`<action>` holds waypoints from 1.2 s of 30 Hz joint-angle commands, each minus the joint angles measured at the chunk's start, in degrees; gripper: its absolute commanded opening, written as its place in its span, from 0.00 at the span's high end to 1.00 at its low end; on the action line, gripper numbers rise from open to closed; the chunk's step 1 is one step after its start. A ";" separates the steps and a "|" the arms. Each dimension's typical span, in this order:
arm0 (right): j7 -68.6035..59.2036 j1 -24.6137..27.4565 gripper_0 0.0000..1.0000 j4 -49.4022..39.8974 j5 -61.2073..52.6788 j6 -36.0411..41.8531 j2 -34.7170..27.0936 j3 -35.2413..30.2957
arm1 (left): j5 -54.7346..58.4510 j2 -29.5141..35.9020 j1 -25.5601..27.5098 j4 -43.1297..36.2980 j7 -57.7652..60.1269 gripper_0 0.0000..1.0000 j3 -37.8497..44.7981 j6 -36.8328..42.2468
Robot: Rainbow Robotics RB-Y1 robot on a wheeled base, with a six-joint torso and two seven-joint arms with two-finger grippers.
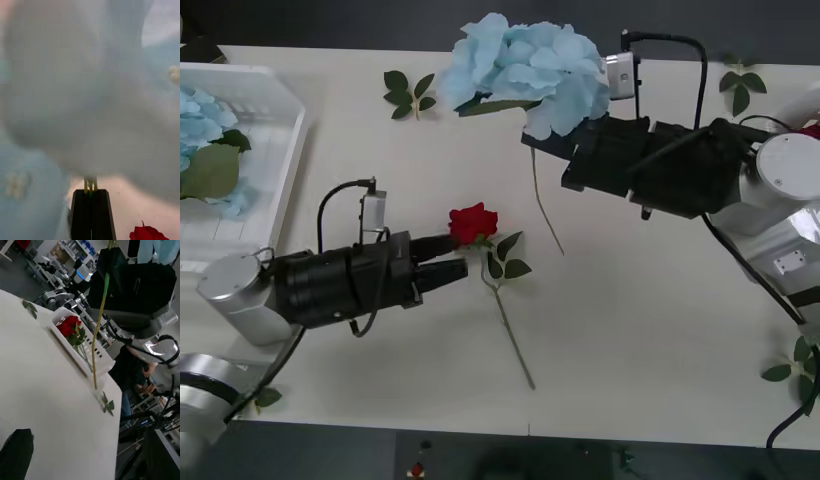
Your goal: Put the red flowers into the right box and the blue flowers into the left box
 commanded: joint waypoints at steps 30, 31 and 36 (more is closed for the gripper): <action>1.21 -2.47 1.00 -2.53 -0.37 4.34 3.07 -0.25 | 11.86 -1.81 -5.28 -13.13 1.84 0.40 -20.02 -36.53; 1.12 -2.56 1.00 -2.53 -0.37 4.95 2.99 -0.25 | 11.86 -1.99 -5.80 -13.13 1.84 0.42 -20.28 -37.58; 0.95 -2.47 1.00 -2.53 -0.46 6.18 2.81 -0.25 | 11.86 -2.52 -7.12 -13.13 1.84 0.86 -20.98 -40.92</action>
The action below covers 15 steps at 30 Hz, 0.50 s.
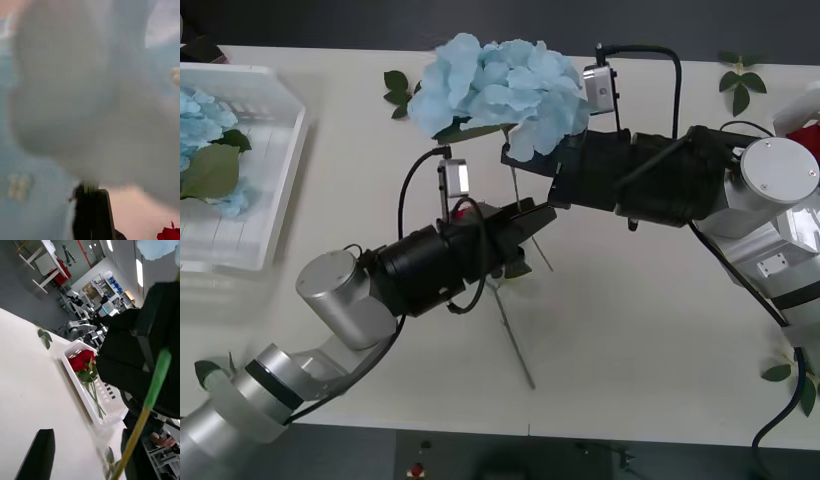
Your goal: Put the red flowers into the right box and the blue flowers into the left box
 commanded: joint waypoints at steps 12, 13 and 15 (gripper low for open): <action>0.54 -2.46 1.00 -2.51 -0.55 0.21 0.57 -0.53 | 0.67 -1.38 -1.23 -1.45 1.84 1.00 -0.52 -3.01; 0.45 -2.46 1.00 -2.51 -0.55 0.21 0.65 -0.44 | 0.67 -1.20 -1.15 -1.45 1.84 1.00 -0.52 -3.10; 0.19 -2.46 1.00 -2.51 -0.64 0.30 0.65 -0.44 | 0.67 -1.03 -1.06 -1.45 1.84 1.00 -0.52 -3.01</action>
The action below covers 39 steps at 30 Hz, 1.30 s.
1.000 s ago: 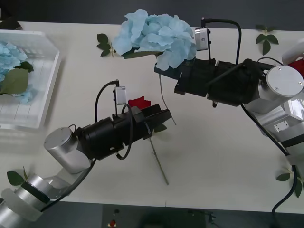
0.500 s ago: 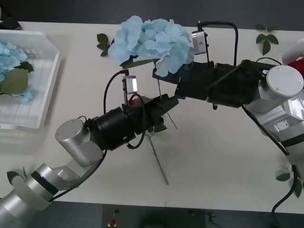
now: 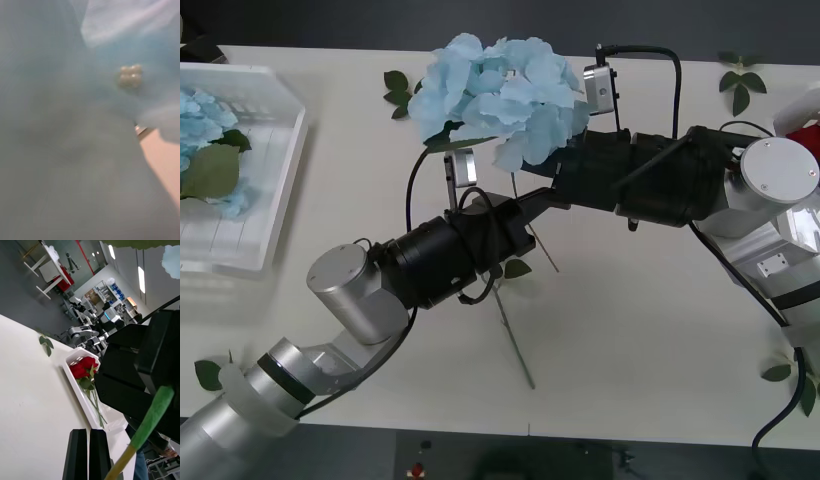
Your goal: Put the red flowers into the right box and the blue flowers into the left box
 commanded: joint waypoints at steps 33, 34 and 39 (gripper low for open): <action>-4.38 -2.37 0.00 -2.34 4.28 3.44 -3.92 -1.23 | -3.11 22.22 12.04 -1.10 1.84 1.00 21.63 8.49; -6.05 -2.37 0.00 -2.34 4.98 4.59 -5.15 -1.32 | -5.92 23.27 11.42 -0.39 1.84 1.00 22.60 8.93; -13.96 -3.42 0.00 -2.34 6.21 7.40 -12.18 2.02 | -16.21 24.86 6.50 5.94 1.84 1.00 27.08 14.56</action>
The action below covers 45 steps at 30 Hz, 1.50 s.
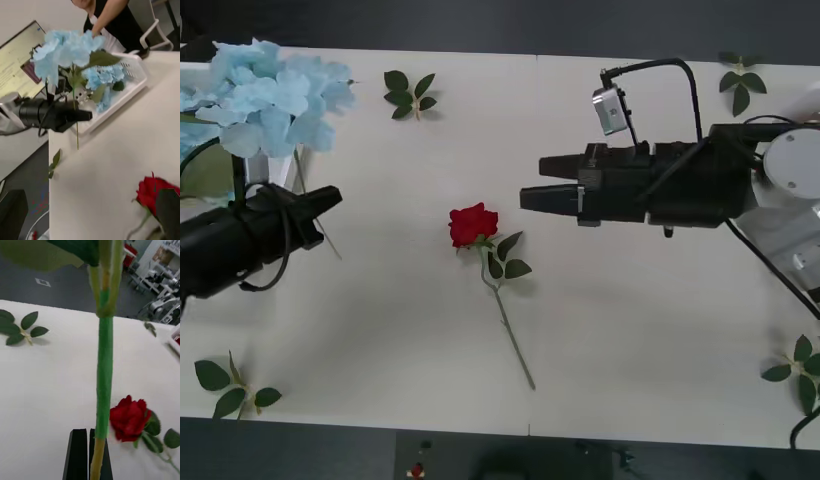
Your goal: Put the red flowers into the right box and the blue flowers into the left box
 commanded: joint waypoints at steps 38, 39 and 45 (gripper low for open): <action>6.52 -9.56 0.00 2.41 -26.53 0.08 -34.13 18.43 | -76.81 8.10 -27.14 20.68 47.59 0.80 35.96 48.52; 9.06 -8.24 0.00 2.59 -27.50 1.31 -34.05 16.94 | -76.55 8.10 -26.53 20.15 47.68 0.45 35.87 47.99; 19.96 -0.33 0.00 -0.13 -30.75 3.33 -33.96 9.11 | -73.74 8.10 -25.47 19.89 47.59 0.00 35.43 46.41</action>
